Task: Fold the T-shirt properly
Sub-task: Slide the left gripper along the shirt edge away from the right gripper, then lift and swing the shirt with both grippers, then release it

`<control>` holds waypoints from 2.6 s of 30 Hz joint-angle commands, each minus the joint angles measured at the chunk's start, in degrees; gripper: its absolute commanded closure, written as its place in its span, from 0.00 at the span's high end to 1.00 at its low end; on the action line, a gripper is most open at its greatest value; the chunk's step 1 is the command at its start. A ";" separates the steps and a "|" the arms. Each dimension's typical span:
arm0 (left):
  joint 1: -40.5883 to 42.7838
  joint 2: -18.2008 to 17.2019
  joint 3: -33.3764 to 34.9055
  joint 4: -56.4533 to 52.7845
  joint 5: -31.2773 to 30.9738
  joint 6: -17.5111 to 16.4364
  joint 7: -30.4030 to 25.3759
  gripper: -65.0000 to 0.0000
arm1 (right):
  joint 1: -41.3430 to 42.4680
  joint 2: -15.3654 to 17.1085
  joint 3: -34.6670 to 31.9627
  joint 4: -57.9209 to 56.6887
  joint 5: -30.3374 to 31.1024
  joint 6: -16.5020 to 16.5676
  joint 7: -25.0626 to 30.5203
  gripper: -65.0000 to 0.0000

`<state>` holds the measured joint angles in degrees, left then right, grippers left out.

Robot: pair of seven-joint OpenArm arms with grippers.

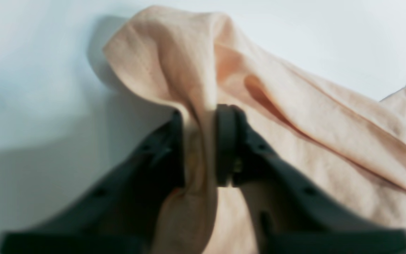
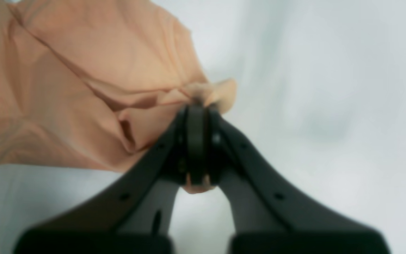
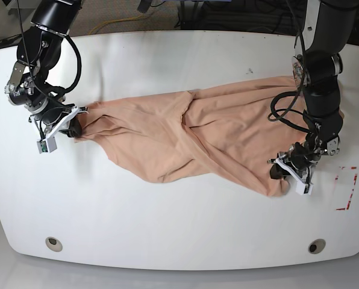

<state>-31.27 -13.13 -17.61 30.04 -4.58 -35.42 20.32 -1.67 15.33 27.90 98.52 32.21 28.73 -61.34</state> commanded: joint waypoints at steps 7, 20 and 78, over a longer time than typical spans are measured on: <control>6.87 -0.81 -1.87 22.31 2.07 0.74 16.48 0.00 | 1.89 1.33 0.28 6.58 0.89 0.24 1.34 0.00; 20.32 0.77 -10.39 69.43 2.25 0.47 31.77 0.00 | 10.68 4.05 2.12 7.72 0.98 0.24 1.34 0.00; 27.44 -10.83 -20.50 84.99 2.07 -4.58 47.77 0.00 | 31.78 3.61 -11.86 -19.79 0.98 0.68 -0.07 0.32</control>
<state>-3.88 -22.59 -37.47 114.24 -2.44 -40.10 69.12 27.73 19.33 16.53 79.55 31.90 29.21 -63.22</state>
